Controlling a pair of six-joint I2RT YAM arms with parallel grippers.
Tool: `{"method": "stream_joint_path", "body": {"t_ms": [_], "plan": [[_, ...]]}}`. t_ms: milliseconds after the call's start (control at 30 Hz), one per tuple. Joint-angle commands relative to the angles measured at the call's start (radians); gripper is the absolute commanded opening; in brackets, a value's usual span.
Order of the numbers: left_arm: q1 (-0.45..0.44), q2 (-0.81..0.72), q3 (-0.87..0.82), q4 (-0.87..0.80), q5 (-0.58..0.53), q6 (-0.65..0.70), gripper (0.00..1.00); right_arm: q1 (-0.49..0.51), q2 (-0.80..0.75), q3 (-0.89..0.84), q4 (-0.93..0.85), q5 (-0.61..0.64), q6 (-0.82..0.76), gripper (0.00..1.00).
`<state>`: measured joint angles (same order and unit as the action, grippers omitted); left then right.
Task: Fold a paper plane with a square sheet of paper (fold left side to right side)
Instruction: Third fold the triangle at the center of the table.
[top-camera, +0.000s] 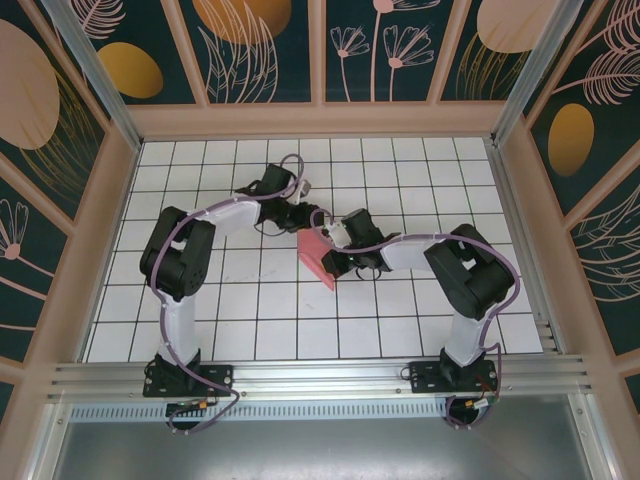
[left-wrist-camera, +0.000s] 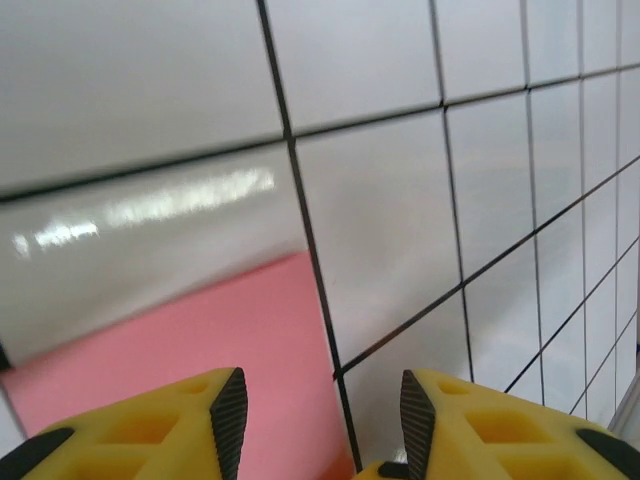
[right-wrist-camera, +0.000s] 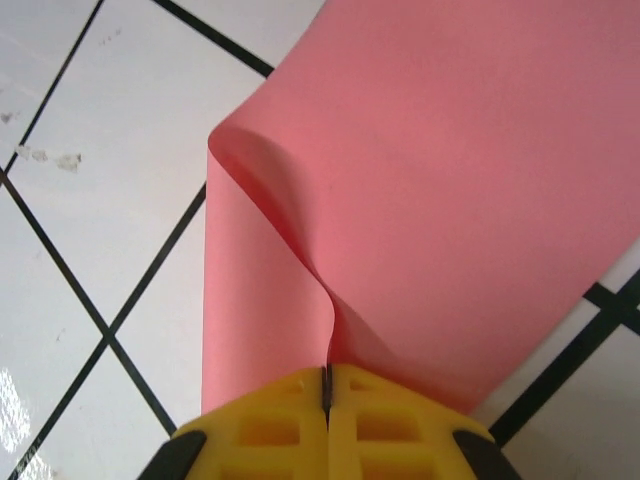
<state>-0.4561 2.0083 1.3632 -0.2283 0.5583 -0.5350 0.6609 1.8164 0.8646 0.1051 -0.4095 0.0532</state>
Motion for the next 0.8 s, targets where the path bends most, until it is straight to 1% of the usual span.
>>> {"method": "stream_joint_path", "body": {"t_ms": [0, 100, 300, 467, 600, 767], "plan": [[0.025, -0.065, 0.056, -0.064, 0.005, 0.036, 0.47, 0.009, 0.039, -0.032, -0.057, 0.012, -0.002, 0.00], [0.027, -0.105, 0.013, -0.054, 0.006, 0.020, 0.44, 0.009, 0.036, -0.029, -0.058, 0.015, -0.004, 0.00], [0.027, -0.209, -0.224, 0.097, 0.053, -0.076, 0.37, 0.009, 0.036, -0.027, -0.058, 0.012, -0.006, 0.00], [0.024, -0.247, -0.343, 0.201, 0.098, -0.149, 0.34, 0.008, 0.034, -0.027, -0.058, 0.014, -0.009, 0.00], [0.004, -0.243, -0.385, 0.229, 0.112, -0.170, 0.33, 0.009, 0.035, -0.025, -0.053, 0.010, -0.005, 0.00], [-0.030, -0.210, -0.385, 0.264, 0.111, -0.194, 0.33, 0.010, 0.039, -0.022, -0.053, 0.009, -0.006, 0.00]]}}
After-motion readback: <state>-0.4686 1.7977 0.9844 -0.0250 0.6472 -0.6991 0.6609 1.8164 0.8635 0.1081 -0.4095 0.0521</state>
